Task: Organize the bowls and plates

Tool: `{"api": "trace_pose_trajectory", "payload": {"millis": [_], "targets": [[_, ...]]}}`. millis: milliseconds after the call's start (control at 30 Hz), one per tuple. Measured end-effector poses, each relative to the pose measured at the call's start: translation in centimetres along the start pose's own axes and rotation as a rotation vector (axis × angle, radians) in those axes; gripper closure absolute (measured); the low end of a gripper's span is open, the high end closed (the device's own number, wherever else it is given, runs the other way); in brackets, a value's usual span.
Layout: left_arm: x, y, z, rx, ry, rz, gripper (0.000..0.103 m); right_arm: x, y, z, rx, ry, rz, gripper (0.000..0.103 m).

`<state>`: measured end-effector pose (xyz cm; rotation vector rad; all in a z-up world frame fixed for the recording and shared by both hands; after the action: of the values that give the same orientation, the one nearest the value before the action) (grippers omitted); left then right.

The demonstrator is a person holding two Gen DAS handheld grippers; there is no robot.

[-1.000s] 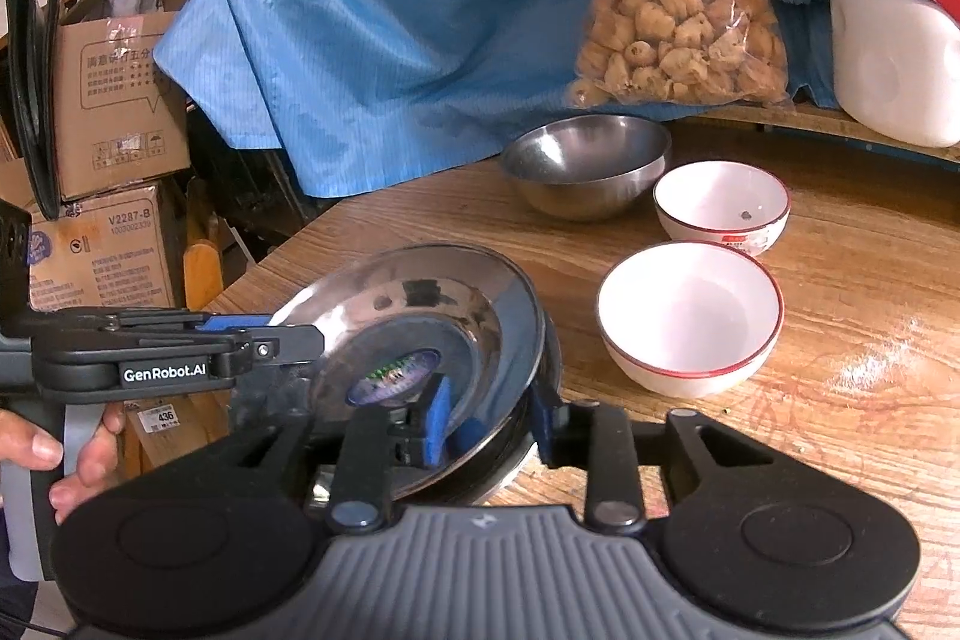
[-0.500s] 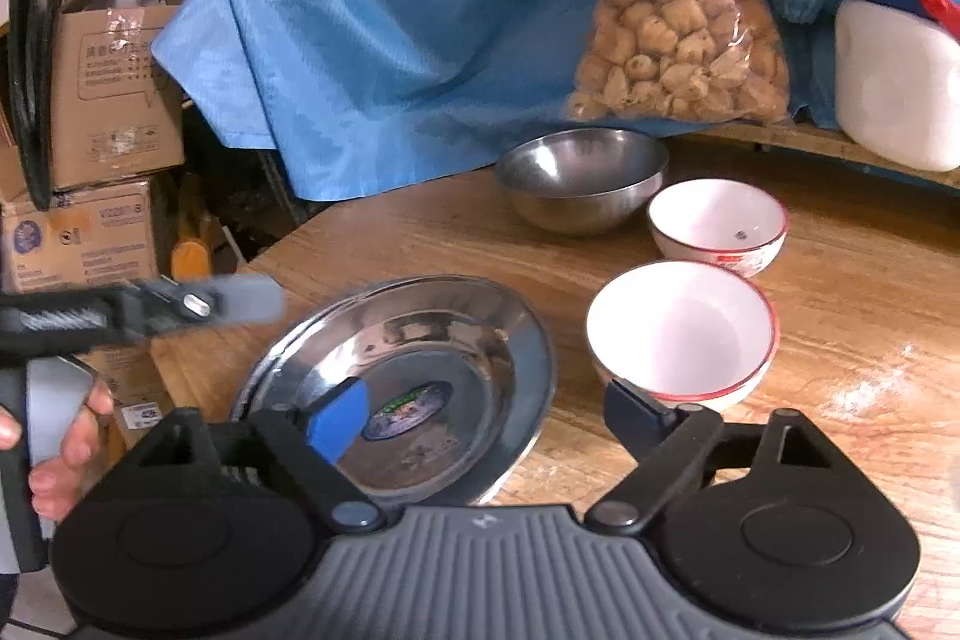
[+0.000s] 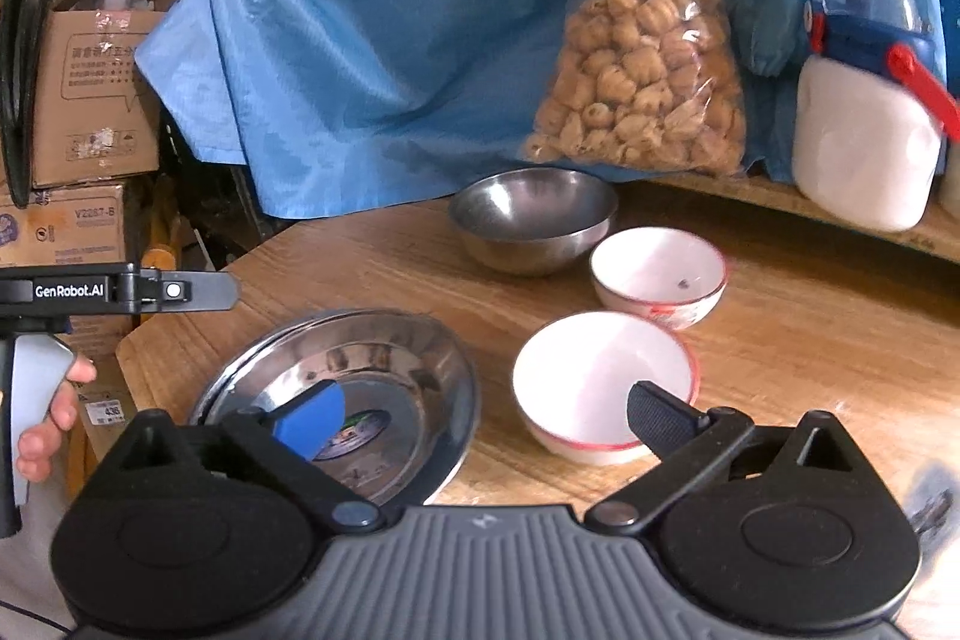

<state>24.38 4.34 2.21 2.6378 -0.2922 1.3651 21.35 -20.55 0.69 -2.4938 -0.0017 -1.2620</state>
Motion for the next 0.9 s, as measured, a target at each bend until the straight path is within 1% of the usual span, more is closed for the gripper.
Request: {"api": "trace_pose_trajectory", "payload": {"millis": [67, 167, 333, 467, 600, 700, 767, 900], "targets": [[0.3, -0.1, 0.0, -0.003, 0.004, 0.0, 0.001, 0.6, 0.1, -0.3, -0.006, 0.01, -0.013, 0.0], [1.0, 0.5, 0.1, -0.015, 0.006, 0.034, 0.001, 1.6, 0.5, -0.7, -0.011, 0.031, -0.016, 0.0], [2.2, 1.2, 0.8, 0.005, 0.041, 0.071, 0.001, 2.6, 1.3, -0.6, -0.018, 0.043, -0.004, 0.0], [3.3, 1.4, 2.0, -0.009, 0.036, 0.06, 0.001, 3.0, 2.1, -0.2, -0.038, 0.034, -0.002, 0.0], [4.6, 1.9, 3.8, -0.015, 0.039, 0.068, 0.001, 3.8, 3.2, 0.3, -0.07, 0.034, 0.008, 0.0], [5.7, 2.9, 5.3, -0.025, 0.049, 0.122, 0.001, 4.7, 4.2, 0.9, -0.098, 0.027, 0.054, 0.0], [6.4, 3.5, 6.5, -0.045, 0.048, 0.147, 0.001, 5.3, 4.7, 1.3, -0.1, 0.023, 0.076, 0.0], [7.6, 4.4, 9.3, -0.091, 0.037, 0.163, 0.001, 6.2, 5.5, 2.3, -0.121, 0.034, 0.083, 0.0]]}}
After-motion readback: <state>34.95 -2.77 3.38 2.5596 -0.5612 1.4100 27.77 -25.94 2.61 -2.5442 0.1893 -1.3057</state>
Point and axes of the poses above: each gripper's, at about its wrist camera, not at the fingertips, and z roughly the way its jaws point, y to its right, x to its top, the point moved 7 cm from there along z, roughly the way its jaws point, and after that the axes turned 13 degrees about z, right-handed, at the moved point
